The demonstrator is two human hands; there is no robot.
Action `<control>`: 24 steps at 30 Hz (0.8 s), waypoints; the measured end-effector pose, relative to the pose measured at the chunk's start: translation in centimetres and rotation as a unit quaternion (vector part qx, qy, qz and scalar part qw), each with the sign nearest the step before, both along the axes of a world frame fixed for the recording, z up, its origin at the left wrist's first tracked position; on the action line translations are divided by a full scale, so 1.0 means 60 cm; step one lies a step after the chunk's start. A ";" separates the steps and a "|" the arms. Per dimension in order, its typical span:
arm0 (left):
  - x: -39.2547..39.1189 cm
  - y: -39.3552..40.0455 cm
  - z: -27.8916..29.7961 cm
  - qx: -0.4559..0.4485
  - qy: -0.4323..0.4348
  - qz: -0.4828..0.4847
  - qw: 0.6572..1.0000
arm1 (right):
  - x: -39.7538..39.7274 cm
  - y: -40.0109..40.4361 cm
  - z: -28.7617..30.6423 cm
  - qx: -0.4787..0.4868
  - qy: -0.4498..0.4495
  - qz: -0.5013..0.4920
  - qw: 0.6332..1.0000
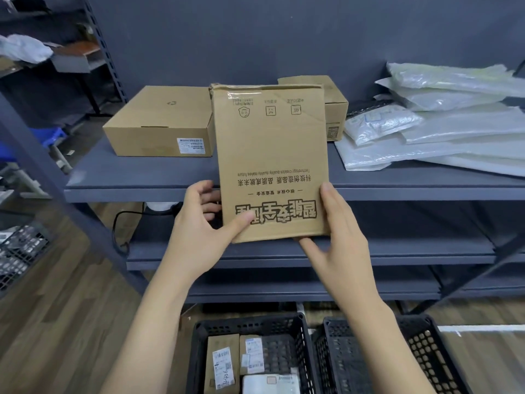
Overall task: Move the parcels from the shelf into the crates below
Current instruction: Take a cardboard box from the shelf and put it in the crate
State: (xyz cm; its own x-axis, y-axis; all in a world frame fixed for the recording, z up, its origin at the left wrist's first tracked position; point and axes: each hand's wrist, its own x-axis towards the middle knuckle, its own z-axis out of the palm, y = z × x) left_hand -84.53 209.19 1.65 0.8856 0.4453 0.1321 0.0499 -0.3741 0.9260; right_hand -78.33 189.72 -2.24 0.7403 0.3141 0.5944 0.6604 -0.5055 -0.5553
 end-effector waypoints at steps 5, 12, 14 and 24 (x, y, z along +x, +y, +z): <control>-0.003 0.011 0.002 -0.036 0.051 -0.029 0.998 | -0.003 -0.015 0.000 -0.014 0.028 0.049 0.998; -0.012 0.016 0.003 -0.045 0.089 -0.055 0.994 | -0.003 -0.035 0.023 0.008 0.202 0.150 0.968; -0.014 0.015 0.005 -0.020 0.092 -0.060 0.994 | -0.005 -0.042 0.033 0.010 0.261 0.171 0.950; -0.015 0.004 0.005 -0.001 0.096 -0.070 0.993 | -0.004 -0.045 0.068 0.056 0.269 0.144 0.951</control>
